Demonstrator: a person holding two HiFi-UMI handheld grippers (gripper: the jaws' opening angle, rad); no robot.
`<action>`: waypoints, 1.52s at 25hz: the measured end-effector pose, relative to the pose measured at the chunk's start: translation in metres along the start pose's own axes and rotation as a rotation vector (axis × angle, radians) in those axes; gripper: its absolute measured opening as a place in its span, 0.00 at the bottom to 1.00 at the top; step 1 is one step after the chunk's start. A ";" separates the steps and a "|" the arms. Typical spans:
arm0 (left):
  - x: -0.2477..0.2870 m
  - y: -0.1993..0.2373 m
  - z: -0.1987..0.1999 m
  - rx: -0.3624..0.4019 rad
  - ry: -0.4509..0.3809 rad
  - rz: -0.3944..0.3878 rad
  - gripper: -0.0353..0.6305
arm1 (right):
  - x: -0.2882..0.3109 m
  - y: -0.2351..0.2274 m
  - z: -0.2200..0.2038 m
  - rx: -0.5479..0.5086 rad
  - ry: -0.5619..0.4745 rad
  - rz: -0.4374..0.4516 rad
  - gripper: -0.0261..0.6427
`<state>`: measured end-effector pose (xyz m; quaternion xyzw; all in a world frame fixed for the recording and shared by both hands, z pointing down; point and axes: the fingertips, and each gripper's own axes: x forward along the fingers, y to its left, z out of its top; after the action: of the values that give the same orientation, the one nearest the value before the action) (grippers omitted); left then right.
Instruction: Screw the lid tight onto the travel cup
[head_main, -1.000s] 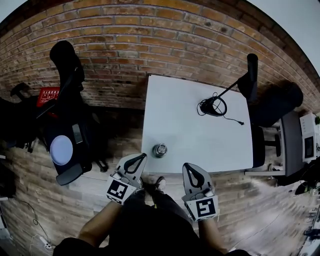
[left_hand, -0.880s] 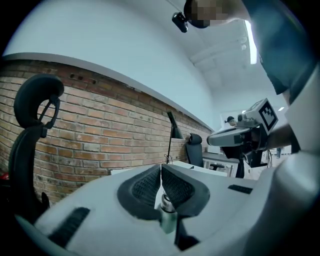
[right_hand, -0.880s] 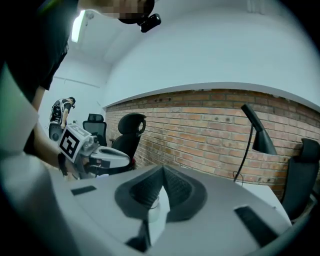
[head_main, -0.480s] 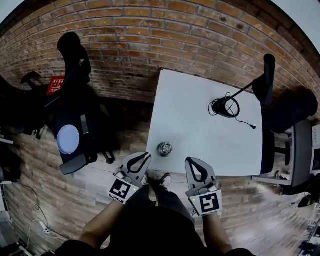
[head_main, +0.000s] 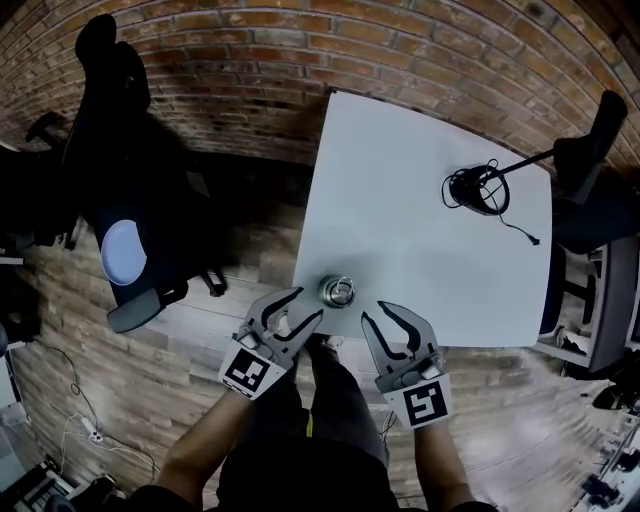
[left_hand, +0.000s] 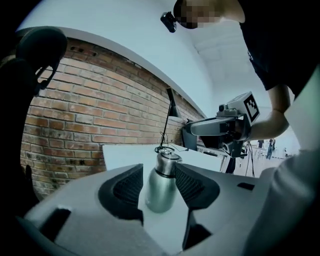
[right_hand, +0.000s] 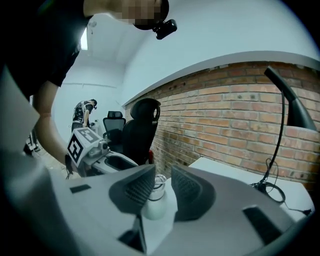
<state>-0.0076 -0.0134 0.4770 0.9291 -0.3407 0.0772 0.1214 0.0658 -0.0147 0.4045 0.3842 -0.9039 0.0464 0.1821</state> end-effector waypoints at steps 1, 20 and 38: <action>0.005 -0.004 -0.004 -0.011 0.002 -0.024 0.36 | 0.004 0.002 -0.005 0.006 -0.001 0.017 0.21; 0.054 -0.012 -0.036 0.099 -0.092 -0.177 0.58 | 0.043 0.012 -0.045 0.038 -0.051 0.168 0.43; 0.070 -0.015 -0.046 0.104 -0.030 -0.220 0.59 | 0.064 0.030 -0.052 0.016 -0.017 0.324 0.47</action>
<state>0.0524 -0.0327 0.5342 0.9669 -0.2341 0.0674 0.0757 0.0186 -0.0254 0.4780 0.2354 -0.9551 0.0793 0.1617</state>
